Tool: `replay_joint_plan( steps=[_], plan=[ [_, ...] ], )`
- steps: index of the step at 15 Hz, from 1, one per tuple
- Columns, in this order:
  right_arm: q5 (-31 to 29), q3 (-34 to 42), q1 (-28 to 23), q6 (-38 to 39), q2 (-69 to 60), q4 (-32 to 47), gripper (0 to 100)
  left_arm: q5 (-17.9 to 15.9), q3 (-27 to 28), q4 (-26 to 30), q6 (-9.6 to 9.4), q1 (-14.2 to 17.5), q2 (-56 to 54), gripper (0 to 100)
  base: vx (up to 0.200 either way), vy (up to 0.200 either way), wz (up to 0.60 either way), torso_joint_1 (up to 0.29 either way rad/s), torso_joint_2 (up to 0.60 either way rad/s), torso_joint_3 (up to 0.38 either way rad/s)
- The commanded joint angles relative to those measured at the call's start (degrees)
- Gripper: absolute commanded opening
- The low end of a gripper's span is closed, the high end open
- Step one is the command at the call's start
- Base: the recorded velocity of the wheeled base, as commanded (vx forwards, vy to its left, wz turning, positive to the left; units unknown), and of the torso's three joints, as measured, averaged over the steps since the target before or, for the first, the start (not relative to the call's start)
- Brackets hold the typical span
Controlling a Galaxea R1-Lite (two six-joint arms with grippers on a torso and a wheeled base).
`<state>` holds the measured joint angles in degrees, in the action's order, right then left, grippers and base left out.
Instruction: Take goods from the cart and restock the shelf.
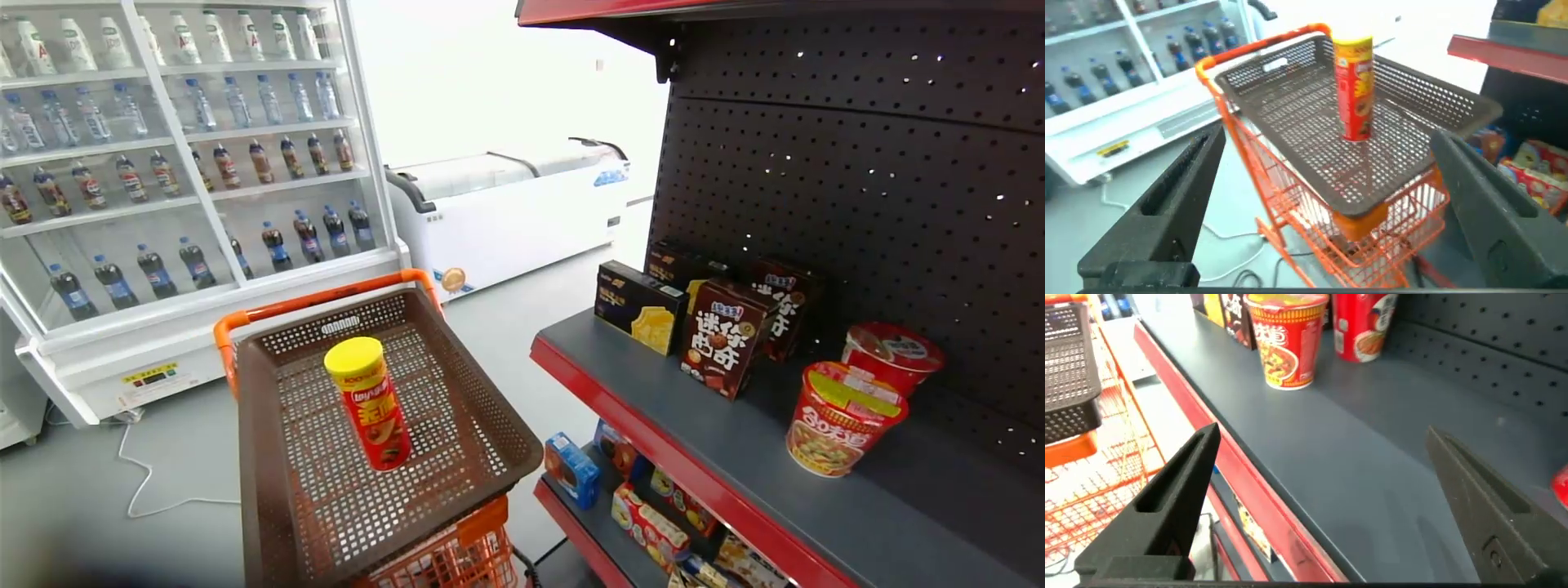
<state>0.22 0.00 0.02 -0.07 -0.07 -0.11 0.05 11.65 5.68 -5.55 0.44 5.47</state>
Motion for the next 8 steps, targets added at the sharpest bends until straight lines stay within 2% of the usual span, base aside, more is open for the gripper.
replay_joint_plan(
  steps=[1,2,4,5,6,7,8],
  plan=[
    [0.0,0.0,0.0,0.0,0.1,-0.1,100,3.4,15.6,4.3,-1.05,1.0,21.2,100,0.0,0.0,0.0,0.0,0.0,0.0],
    [0.0,0.0,0.0,0.0,0.1,-0.1,100,3.8,20.7,4.0,-0.78,1.1,28.8,100,0.0,0.0,0.0,0.0,0.0,0.0],
    [0.0,0.0,0.0,0.0,0.1,-0.1,100,7.6,25.0,3.6,-0.08,1.8,37.3,100,0.0,0.0,0.0,0.0,0.0,0.0],
    [0.0,0.0,0.0,0.0,0.1,-0.1,100,5.2,25.3,3.5,0.54,7.2,41.6,100,0.0,0.0,0.0,0.0,0.0,0.0],
    [0.0,0.0,-0.1,0.0,0.1,-0.1,100,-2.3,25.2,3.1,0.1,13.5,44.5,100,0.0,0.0,0.0,0.0,0.0,0.0],
    [0.0,0.0,0.0,0.0,0.1,-0.1,100,-13.8,25.2,2.1,-1.75,19.3,49.2,100,0.0,0.0,0.0,0.0,0.0,0.0],
    [0.0,0.0,0.0,0.0,0.1,-0.1,100,-19.5,24.6,0.4,-4.74,21.8,52.4,100,0.0,0.0,0.0,0.0,0.0,0.0]
  ],
)
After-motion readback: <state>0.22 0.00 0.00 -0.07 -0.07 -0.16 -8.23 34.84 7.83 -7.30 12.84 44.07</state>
